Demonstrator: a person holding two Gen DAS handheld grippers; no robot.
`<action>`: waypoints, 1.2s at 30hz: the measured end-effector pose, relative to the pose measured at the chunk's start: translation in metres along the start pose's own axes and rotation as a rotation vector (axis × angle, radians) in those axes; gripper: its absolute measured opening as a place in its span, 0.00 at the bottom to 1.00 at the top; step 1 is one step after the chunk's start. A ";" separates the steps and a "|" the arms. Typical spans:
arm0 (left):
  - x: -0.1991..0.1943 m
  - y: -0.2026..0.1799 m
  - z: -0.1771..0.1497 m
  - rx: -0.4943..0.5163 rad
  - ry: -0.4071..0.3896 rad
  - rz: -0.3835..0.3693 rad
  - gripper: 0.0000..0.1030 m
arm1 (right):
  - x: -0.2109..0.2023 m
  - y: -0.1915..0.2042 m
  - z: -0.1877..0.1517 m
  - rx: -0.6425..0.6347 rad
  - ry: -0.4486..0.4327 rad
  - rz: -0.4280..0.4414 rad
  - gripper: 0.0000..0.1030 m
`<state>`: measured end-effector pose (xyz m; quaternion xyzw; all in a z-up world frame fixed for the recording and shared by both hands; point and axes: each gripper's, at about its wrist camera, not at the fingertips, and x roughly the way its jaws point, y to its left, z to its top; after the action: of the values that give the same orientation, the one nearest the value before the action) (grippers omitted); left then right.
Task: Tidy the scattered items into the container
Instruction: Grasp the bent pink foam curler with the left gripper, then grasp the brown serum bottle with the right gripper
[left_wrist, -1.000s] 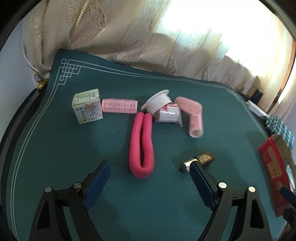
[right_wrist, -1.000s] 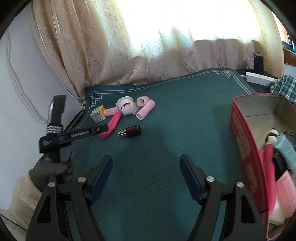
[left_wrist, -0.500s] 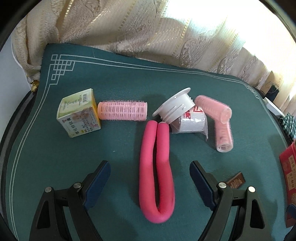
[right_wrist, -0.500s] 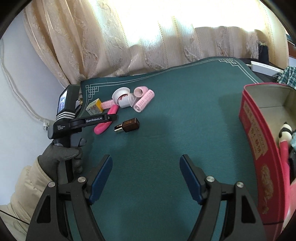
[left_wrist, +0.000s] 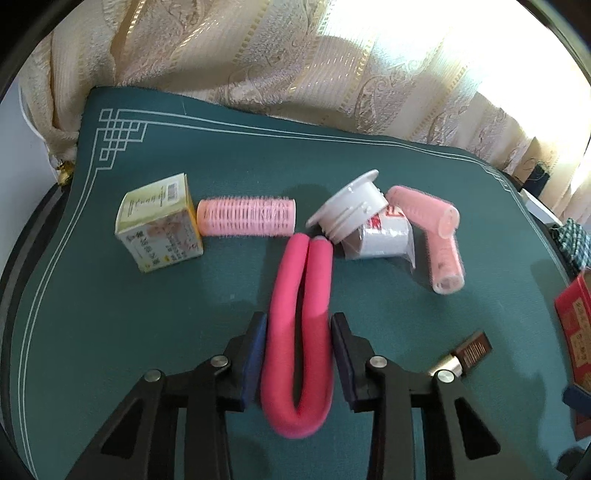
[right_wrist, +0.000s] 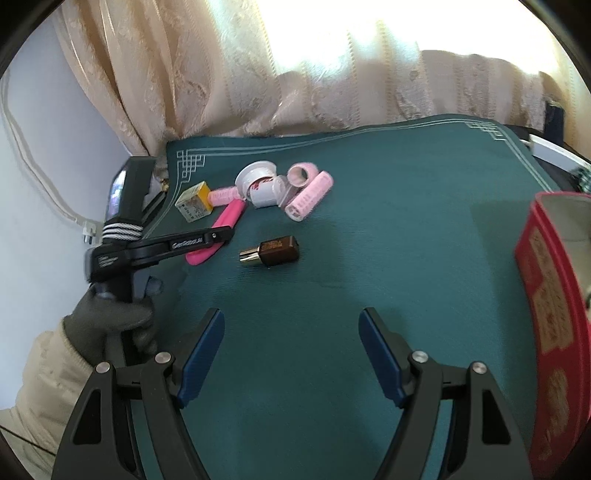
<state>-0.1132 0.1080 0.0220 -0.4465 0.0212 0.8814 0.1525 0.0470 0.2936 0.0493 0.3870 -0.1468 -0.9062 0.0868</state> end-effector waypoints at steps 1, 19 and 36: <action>-0.004 0.001 -0.003 0.000 -0.002 -0.006 0.35 | 0.004 0.002 0.002 -0.005 0.007 0.002 0.76; -0.015 0.010 -0.022 -0.014 -0.006 -0.064 0.35 | 0.100 0.047 0.048 -0.176 0.110 -0.156 0.76; -0.006 0.011 -0.017 -0.018 -0.017 -0.080 0.49 | 0.097 0.032 0.041 -0.125 0.085 -0.160 0.63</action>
<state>-0.1001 0.0933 0.0153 -0.4406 -0.0058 0.8787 0.1837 -0.0476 0.2457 0.0212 0.4294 -0.0546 -0.9004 0.0444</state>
